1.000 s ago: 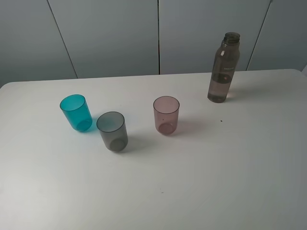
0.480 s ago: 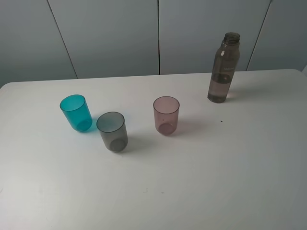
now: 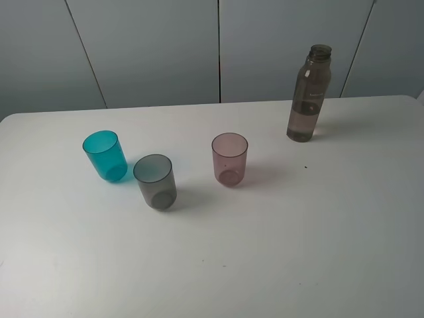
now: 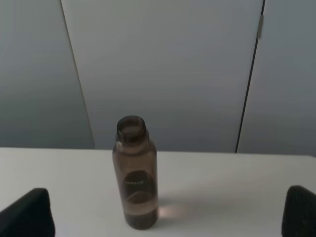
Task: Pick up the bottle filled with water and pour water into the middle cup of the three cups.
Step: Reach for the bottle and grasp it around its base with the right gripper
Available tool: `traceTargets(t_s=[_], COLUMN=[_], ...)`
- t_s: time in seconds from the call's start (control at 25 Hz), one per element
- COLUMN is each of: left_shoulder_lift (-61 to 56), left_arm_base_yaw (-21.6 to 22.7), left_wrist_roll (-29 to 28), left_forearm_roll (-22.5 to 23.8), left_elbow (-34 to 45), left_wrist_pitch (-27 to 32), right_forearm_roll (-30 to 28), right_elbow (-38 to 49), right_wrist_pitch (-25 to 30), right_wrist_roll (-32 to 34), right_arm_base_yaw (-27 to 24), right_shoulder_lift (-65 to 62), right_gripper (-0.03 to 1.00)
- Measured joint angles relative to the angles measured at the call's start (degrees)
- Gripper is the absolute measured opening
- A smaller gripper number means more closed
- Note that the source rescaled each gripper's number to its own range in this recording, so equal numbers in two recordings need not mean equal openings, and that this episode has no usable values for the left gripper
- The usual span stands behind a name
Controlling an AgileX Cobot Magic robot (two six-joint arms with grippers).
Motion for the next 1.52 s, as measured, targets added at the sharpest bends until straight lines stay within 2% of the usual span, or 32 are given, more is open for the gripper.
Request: traceTargets(t_s=[0.16, 0.28, 0.44, 0.68, 0.8, 1.0, 1.24, 1.36, 1.52], left_shoulder_lift=[0.00, 0.00, 0.00, 0.00, 0.00, 0.00, 0.00, 0.00, 0.00], left_arm_base_yaw=[0.00, 0.00, 0.00, 0.00, 0.00, 0.00, 0.00, 0.00, 0.00], left_wrist_roll=[0.00, 0.00, 0.00, 0.00, 0.00, 0.00, 0.00, 0.00, 0.00], left_forearm_roll=[0.00, 0.00, 0.00, 0.00, 0.00, 0.00, 0.00, 0.00, 0.00], left_elbow=[0.00, 0.00, 0.00, 0.00, 0.00, 0.00, 0.00, 0.00, 0.00], left_wrist_pitch=[0.00, 0.00, 0.00, 0.00, 0.00, 0.00, 0.00, 0.00, 0.00], right_forearm_roll=[0.00, 0.11, 3.58, 5.89, 5.98, 5.98, 4.74, 0.96, -4.96], right_elbow=[-0.22, -0.26, -0.26, 2.61, 6.99, 15.07, 16.07, 16.07, 16.07], right_wrist_pitch=[-4.84, -5.76, -7.04, -14.58, -20.96, -37.84, -45.15, -49.46, -57.78], right_wrist_roll=[-2.78, -4.02, -6.11, -7.94, -7.94, -5.59, -5.14, -3.85, 0.32], right_arm_base_yaw=[0.00, 0.00, 0.00, 2.15, 3.75, 5.08, 5.18, 5.18, 5.18], right_shoulder_lift=[8.84, 14.86, 22.34, 31.02, 34.42, 40.86, 50.04, 54.35, 59.38], right_gripper=[1.00, 1.00, 1.00, 1.00, 1.00, 1.00, 1.00, 1.00, 1.00])
